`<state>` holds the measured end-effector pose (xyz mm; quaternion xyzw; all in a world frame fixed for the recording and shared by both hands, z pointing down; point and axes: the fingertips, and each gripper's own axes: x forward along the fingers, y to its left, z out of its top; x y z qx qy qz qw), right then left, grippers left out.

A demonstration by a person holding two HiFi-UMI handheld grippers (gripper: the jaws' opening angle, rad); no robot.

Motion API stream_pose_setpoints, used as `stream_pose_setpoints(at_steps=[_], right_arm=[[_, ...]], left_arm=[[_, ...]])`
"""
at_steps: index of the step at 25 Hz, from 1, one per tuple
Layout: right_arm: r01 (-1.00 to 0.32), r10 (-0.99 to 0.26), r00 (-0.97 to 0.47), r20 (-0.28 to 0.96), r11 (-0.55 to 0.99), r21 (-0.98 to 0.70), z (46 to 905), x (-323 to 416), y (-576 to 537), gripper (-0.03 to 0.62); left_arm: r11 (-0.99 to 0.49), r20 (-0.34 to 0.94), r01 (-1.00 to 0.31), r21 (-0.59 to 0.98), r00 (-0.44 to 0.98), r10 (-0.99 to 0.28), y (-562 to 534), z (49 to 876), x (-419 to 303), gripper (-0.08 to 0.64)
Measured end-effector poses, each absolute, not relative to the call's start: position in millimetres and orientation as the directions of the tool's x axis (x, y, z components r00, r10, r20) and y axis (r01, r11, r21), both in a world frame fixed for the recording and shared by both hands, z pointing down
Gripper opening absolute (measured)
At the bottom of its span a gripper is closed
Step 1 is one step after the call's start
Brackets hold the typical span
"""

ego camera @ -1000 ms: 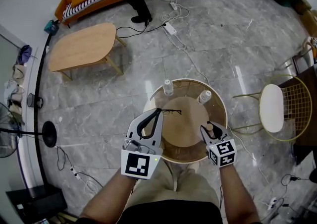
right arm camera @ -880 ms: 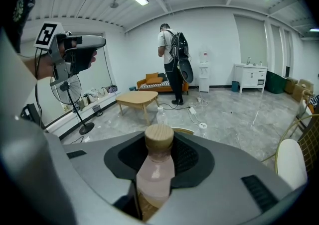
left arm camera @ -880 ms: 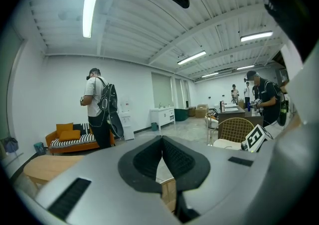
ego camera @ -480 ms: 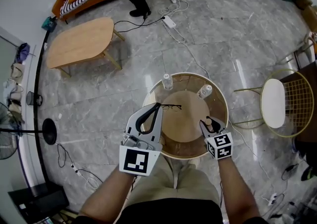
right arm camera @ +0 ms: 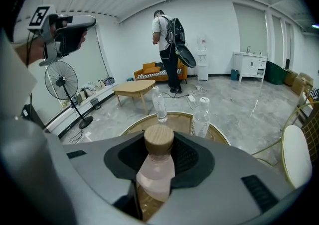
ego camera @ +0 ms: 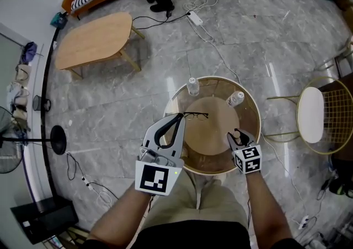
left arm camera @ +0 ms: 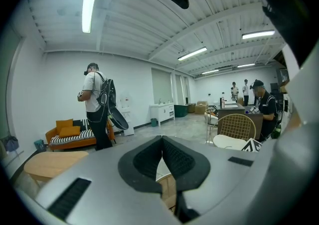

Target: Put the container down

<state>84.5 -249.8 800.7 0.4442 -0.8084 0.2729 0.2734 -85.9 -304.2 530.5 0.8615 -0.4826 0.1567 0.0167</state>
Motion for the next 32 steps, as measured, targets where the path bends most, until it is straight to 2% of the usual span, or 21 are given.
stream_pose_setpoints(at_steps=[32], right_arm=[[-0.867,-0.405,-0.395,0.824,0.462,-0.189,925.0,75.6,-242.9,0.143]], left_arm=[[-0.566,0.348,-0.817,-0.107,0.503,-0.791,-310.7,573.8,-105.9,0.015]])
